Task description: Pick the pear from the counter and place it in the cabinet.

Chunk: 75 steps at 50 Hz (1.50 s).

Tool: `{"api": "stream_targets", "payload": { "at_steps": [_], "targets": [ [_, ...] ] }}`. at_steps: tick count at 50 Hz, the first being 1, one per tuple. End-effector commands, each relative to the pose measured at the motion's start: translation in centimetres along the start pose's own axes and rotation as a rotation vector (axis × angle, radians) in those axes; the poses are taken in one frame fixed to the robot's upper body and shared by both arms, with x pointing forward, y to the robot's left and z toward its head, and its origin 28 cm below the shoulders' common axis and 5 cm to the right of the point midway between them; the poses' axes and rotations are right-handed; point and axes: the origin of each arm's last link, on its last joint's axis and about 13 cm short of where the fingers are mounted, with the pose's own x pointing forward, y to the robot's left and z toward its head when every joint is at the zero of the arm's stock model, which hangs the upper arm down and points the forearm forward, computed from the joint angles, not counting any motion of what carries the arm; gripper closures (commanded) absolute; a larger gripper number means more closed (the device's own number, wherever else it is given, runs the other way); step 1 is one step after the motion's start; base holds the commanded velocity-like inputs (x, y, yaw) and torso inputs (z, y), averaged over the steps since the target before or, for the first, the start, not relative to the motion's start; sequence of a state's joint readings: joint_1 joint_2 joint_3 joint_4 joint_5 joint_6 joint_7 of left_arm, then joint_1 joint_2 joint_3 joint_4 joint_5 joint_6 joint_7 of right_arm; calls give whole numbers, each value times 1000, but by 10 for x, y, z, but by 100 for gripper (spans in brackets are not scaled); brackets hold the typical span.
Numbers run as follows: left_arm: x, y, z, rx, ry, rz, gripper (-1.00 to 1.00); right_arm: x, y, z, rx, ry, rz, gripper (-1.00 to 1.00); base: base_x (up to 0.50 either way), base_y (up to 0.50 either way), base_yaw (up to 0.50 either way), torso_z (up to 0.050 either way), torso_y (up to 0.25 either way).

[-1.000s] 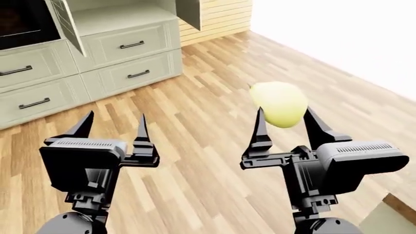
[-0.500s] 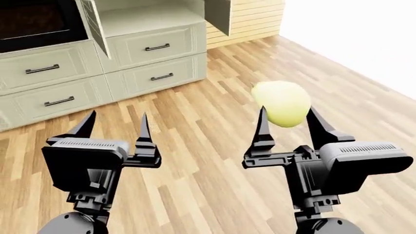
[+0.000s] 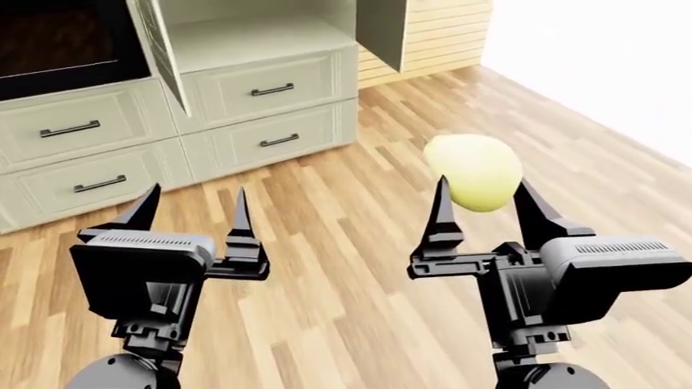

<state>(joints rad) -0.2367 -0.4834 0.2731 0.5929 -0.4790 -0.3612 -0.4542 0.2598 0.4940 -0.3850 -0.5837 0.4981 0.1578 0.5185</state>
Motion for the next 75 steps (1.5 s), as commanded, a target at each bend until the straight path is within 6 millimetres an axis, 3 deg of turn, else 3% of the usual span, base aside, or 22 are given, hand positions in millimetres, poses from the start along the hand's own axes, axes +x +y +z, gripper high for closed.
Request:
{"api": "stream_targets", "payload": {
  "at_steps": [1, 48, 75],
  "targets": [
    [-1, 0, 0, 0, -1, 1, -100, 0, -1, 1, -15, -9, -3, 100, 472, -155, 0, 0, 0],
    [-2, -1, 0, 14, -1, -3, -100, -1, -3, -6, 35, 41, -23, 100, 428, -238, 0, 0, 1],
    [-3, 0, 0, 10, 0, 1, -100, -4, -2, -7, -33, 6, 8, 100, 350, -318, 0, 0, 1]
  ]
}}
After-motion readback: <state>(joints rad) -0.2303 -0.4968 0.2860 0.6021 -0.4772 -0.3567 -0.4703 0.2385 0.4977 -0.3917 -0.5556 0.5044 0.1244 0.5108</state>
